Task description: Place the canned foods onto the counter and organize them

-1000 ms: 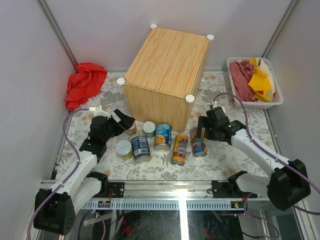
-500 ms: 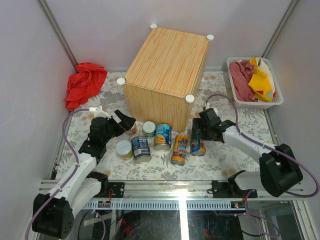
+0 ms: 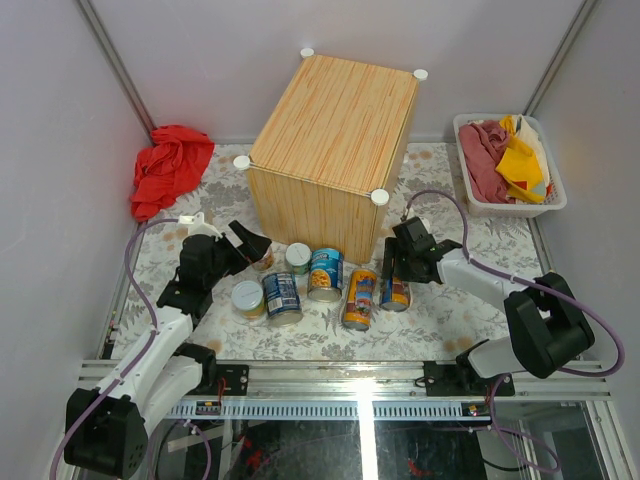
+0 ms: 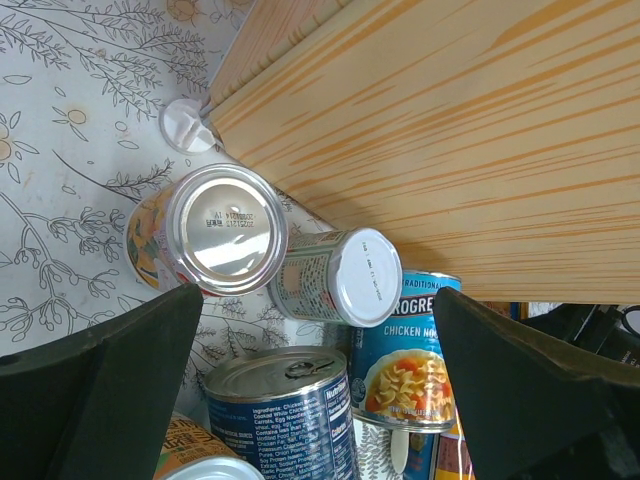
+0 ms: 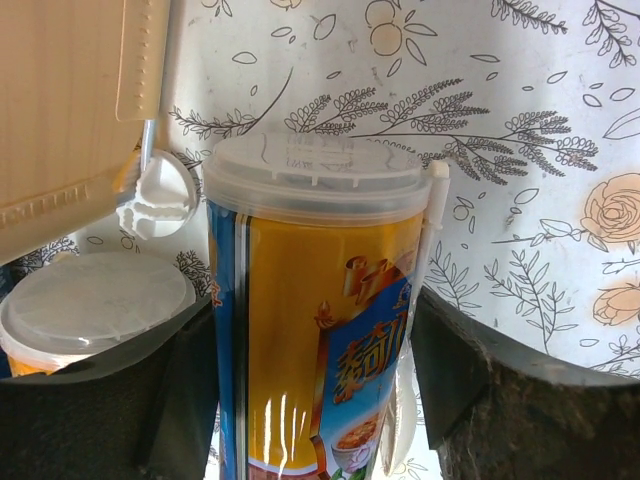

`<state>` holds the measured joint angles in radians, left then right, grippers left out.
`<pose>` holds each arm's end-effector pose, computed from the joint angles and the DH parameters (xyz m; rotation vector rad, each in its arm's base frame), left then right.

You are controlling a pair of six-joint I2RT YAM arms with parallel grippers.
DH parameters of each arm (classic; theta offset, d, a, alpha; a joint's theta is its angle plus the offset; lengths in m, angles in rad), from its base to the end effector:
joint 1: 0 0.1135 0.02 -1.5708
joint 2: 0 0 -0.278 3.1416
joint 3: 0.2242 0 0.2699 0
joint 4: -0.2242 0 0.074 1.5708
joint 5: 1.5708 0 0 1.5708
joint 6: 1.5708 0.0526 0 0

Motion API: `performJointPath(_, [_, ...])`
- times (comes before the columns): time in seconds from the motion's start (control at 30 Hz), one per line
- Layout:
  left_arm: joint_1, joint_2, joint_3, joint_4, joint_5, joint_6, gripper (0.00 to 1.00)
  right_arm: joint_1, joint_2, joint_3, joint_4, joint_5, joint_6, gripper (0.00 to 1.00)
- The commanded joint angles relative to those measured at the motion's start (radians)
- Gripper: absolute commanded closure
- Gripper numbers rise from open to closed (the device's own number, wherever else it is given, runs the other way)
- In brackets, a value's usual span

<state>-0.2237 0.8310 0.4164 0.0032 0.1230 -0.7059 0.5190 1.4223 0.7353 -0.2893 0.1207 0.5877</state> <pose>0.2065 -0.0536 0.2173 -0.4093 2.0107 -0.7146 0.2559 0.1389 0.1634 0.1353 2.5571 0.2805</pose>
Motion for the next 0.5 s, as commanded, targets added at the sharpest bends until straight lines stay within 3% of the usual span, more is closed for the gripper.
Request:
performJointPath(0.0, [-0.007, -0.006, -0.006, 0.015, -0.003, 0.023, 0.00, 0.006, 0.005, -0.028, 0.008, -0.025, 0.027, 0.60])
performJointPath(0.17, [-0.006, -0.001, -0.003, 0.017, 0.000, 0.025, 0.00, 0.006, -0.026, -0.036, -0.009, -0.017, 0.034, 0.82])
performJointPath(0.27, [-0.006, 0.002, -0.001, 0.019, 0.001, 0.025, 0.00, 0.007, -0.068, -0.034, -0.030, 0.008, 0.034, 0.89])
performJointPath(0.33, [-0.007, 0.001, 0.000, 0.018, 0.000, 0.023, 0.00, 0.006, -0.109, -0.034, -0.037, 0.026, 0.034, 0.98])
performJointPath(0.47, [-0.007, 0.001, -0.001, 0.019, -0.001, 0.018, 0.00, 0.007, -0.191, -0.024, -0.062, 0.068, 0.024, 1.00])
